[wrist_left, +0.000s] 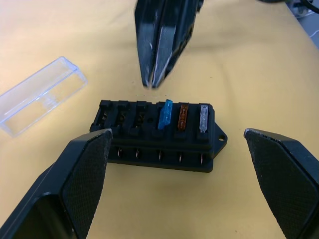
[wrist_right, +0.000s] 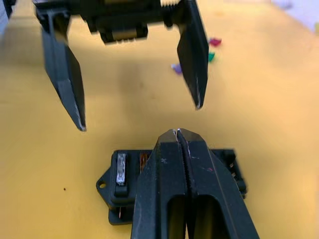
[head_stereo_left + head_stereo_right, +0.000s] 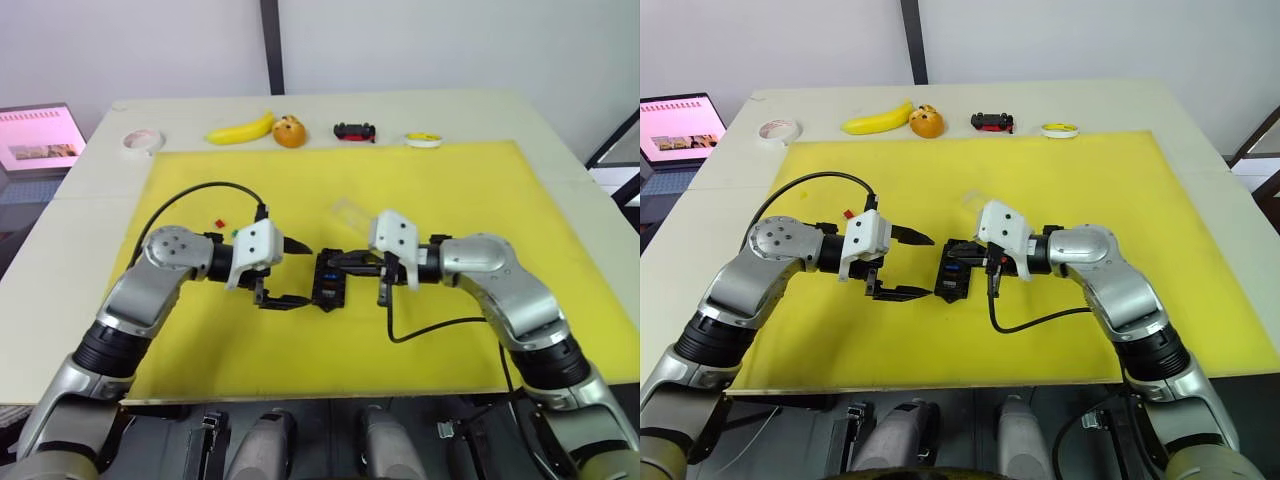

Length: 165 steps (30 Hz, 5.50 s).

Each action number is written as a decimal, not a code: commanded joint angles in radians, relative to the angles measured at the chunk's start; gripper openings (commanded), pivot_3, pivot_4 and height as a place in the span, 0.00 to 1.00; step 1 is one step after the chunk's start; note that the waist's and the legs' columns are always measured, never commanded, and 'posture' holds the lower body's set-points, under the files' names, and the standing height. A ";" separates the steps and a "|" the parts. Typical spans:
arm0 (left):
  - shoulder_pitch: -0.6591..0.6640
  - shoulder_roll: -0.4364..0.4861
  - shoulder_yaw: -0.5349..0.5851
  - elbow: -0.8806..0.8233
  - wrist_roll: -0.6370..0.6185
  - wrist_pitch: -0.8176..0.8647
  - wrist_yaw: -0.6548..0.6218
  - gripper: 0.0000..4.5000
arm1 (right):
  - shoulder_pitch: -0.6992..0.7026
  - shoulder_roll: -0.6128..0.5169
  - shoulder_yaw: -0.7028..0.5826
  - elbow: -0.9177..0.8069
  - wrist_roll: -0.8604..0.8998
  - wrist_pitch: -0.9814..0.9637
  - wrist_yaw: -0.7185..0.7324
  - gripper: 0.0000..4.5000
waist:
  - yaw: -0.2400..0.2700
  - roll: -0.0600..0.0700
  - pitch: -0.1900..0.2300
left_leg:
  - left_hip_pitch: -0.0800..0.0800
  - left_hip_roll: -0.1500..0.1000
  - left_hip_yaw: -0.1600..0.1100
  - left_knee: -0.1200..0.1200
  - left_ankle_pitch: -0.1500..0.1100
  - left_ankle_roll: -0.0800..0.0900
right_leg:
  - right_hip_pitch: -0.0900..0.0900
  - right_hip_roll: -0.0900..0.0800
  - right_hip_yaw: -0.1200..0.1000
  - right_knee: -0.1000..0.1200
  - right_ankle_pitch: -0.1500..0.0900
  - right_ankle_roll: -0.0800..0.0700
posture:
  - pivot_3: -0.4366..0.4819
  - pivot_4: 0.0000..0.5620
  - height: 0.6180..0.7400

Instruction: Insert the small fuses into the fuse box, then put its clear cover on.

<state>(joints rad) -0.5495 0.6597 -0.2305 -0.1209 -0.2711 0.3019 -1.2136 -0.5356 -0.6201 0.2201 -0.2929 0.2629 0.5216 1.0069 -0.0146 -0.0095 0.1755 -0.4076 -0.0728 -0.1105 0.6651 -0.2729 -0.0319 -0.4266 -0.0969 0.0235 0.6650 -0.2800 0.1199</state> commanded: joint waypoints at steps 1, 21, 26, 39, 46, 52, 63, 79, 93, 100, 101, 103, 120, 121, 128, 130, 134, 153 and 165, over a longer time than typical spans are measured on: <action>-0.004 0.003 0.018 -0.023 -0.008 -0.007 0.002 1.00 | 0.017 -0.026 -0.013 -0.030 -0.006 -0.050 0.013 0.41 | 0.000 0.000 0.000 | 0.000 0.000 0.000 0.000 0.000 0.000 | 0.000 0.000 0.000 0.000 0.000 0.000 | 0.48 0.27 1.00; 0.004 0.009 0.020 -0.026 -0.005 -0.011 0.001 1.00 | 0.024 0.010 0.039 0.062 -0.096 -0.182 -0.012 0.34 | 0.000 0.000 0.000 | 0.000 0.000 0.000 0.000 0.000 0.000 | 0.000 0.000 0.000 0.000 0.000 0.000 | 0.48 0.27 1.00; 0.007 0.011 0.021 -0.028 -0.004 -0.012 0.003 1.00 | 0.015 0.015 0.042 0.073 -0.102 -0.180 -0.010 0.34 | 0.000 0.000 0.000 | 0.000 0.000 0.000 0.000 0.000 0.000 | 0.000 0.000 0.000 0.000 0.000 0.000 | 0.48 0.27 1.00; 0.005 0.010 0.024 -0.017 -0.003 -0.018 0.005 1.00 | 0.009 0.029 0.055 0.078 -0.109 -0.167 0.005 0.14 | -0.001 0.000 0.000 | 0.000 0.000 0.000 0.000 0.000 0.000 | 0.000 0.000 0.000 0.000 0.000 0.000 | 0.48 0.27 1.00; 0.002 0.009 0.024 -0.019 -0.002 -0.014 0.010 1.00 | 0.009 0.041 0.051 0.056 -0.087 -0.126 0.013 0.02 | -0.001 0.000 0.000 | 0.000 0.000 0.000 0.000 0.000 0.000 | 0.000 0.000 0.000 0.000 0.000 0.000 | 0.48 0.27 1.00; 0.002 0.012 0.025 -0.018 -0.002 -0.012 0.013 1.00 | -0.014 0.042 0.036 0.043 -0.071 -0.097 0.013 0.02 | -0.001 0.000 0.000 | 0.000 0.000 0.000 0.000 0.000 0.000 | 0.000 0.000 0.000 0.000 0.000 0.000 | 0.48 0.27 1.00; 0.009 0.023 0.014 -0.011 0.013 -0.029 -0.003 1.00 | -0.157 -0.035 0.119 0.032 -0.086 0.074 0.120 0.02 | -0.001 0.000 0.000 | 0.000 0.000 0.000 0.000 0.000 0.000 | 0.000 0.000 0.000 0.000 0.000 0.000 | 0.48 0.27 1.00; 0.035 0.017 0.021 -0.020 0.021 -0.033 0.013 1.00 | -0.273 -0.050 0.183 0.072 -0.097 0.159 0.166 0.02 | 0.000 0.000 0.000 | 0.000 0.000 0.000 0.000 0.000 0.000 | 0.000 0.000 0.000 0.000 0.000 0.000 | 0.48 0.27 1.00; 0.038 0.015 0.020 -0.018 0.022 -0.042 0.023 1.00 | -0.325 -0.047 0.228 0.139 -0.148 0.137 0.191 0.02 | -0.001 0.000 0.000 | 0.000 0.000 0.000 0.000 0.000 0.000 | -0.001 0.000 0.000 0.000 0.000 0.000 | 0.48 0.27 1.00; 0.043 0.016 0.020 -0.024 0.022 -0.041 0.027 1.00 | -0.320 -0.041 0.233 0.146 -0.154 0.136 0.188 0.02 | -0.001 0.000 0.000 | 0.000 0.000 0.000 0.000 0.000 0.000 | -0.001 0.000 0.000 0.000 0.000 0.000 | 0.48 0.27 1.00; 0.043 0.016 0.020 -0.025 0.022 -0.041 0.027 1.00 | -0.320 -0.039 0.234 0.147 -0.155 0.137 0.186 0.02 | -0.001 0.000 0.000 | 0.000 0.000 0.000 0.000 0.000 0.000 | -0.001 0.000 0.000 0.000 0.000 0.000 | 0.48 0.27 1.00; 0.043 0.016 0.020 -0.026 0.022 -0.040 0.028 1.00 | -0.320 -0.036 0.233 0.150 -0.156 0.140 0.183 0.02 | -0.001 0.000 0.000 | 0.000 0.000 0.000 0.000 0.000 0.000 | -0.001 0.000 0.000 0.000 0.000 0.000 | 0.48 0.27 1.00; 0.041 0.015 0.020 -0.024 0.019 -0.038 0.029 1.00 | -0.337 -0.015 0.227 0.163 -0.156 0.166 0.182 0.02 | -0.001 0.000 0.000 | 0.000 0.000 0.000 0.000 0.000 0.000 | -0.001 0.000 0.000 0.000 0.000 0.000 | 0.48 0.27 1.00; 0.041 0.015 0.020 -0.025 0.019 -0.038 0.029 1.00 | -0.337 -0.015 0.224 0.161 -0.155 0.166 0.182 0.02 | -0.001 0.000 0.000 | 0.000 0.000 0.000 0.000 0.000 0.000 | -0.001 0.000 0.000 0.000 0.000 0.000 | 0.48 0.27 1.00; 0.042 0.017 0.022 -0.023 0.019 -0.039 0.030 1.00 | -0.339 -0.019 0.156 0.138 -0.106 0.194 0.174 0.65 | -0.001 0.000 0.000 | 0.000 0.000 0.000 0.000 0.000 0.000 | -0.001 0.000 0.000 0.000 0.000 0.000 | 0.48 0.27 1.00; 0.041 0.017 0.023 -0.021 0.019 -0.040 0.029 1.00 | -0.339 -0.017 0.127 0.133 -0.083 0.214 0.168 0.65 | -0.001 0.000 0.000 | 0.000 0.000 0.000 0.000 0.000 0.000 | -0.001 0.000 0.000 0.000 0.000 0.000 | 0.48 0.27 1.00; 0.040 0.017 0.024 -0.020 0.018 -0.040 0.028 1.00 | -0.292 -0.006 0.078 0.125 -0.049 0.175 0.150 0.65 | -0.001 0.000 0.000 | 0.000 0.000 0.000 0.000 0.000 0.000 | -0.001 0.000 0.000 0.000 0.000 0.000 | 0.48 0.27 1.00; 0.033 0.017 0.023 -0.009 0.017 -0.039 0.015 1.00 | -0.045 0.107 0.025 0.118 -0.008 -0.040 0.026 0.01 | -0.001 0.000 0.000 | 0.000 0.000 0.000 0.000 0.000 0.000 | -0.001 0.000 0.000 0.000 0.000 0.000 | 0.48 0.27 1.00; 0.027 0.013 0.022 -0.008 0.019 -0.040 0.018 1.00 | -0.049 0.077 0.083 0.144 -0.072 0.001 0.005 0.01 | -0.001 0.000 0.000 | 0.000 0.000 0.000 0.000 0.000 0.000 | -0.001 0.000 0.000 0.000 0.000 0.000 | 0.48 0.27 1.00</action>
<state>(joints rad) -0.5068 0.6693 -0.2258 -0.1192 -0.2489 0.2738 -1.1959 -0.5774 -0.5311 0.2930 -0.1473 0.2076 0.5133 1.0191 -0.0157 -0.0096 0.1755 -0.4080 -0.0728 -0.1107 0.6648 -0.2729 -0.0320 -0.4272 -0.0969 0.0235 0.6650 -0.2801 0.1199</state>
